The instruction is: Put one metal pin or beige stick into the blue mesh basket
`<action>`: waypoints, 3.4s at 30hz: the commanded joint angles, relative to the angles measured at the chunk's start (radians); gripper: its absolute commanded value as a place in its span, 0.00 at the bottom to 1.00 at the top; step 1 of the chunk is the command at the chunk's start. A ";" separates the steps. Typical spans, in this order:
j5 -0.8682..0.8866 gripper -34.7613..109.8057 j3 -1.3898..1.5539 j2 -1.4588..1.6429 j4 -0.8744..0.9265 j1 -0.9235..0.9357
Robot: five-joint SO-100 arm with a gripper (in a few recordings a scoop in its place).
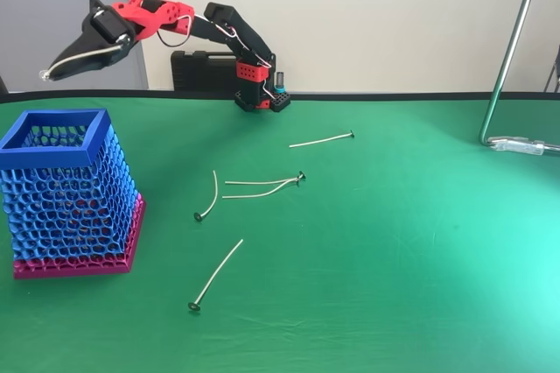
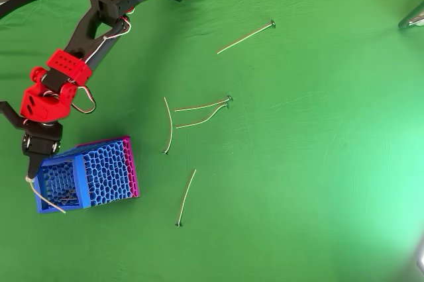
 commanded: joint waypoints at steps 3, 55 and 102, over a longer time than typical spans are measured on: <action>-0.003 0.24 -0.133 -0.029 0.026 -0.020; 0.075 0.24 0.063 0.129 0.038 -0.049; 0.390 0.24 2.286 1.637 -0.290 -0.489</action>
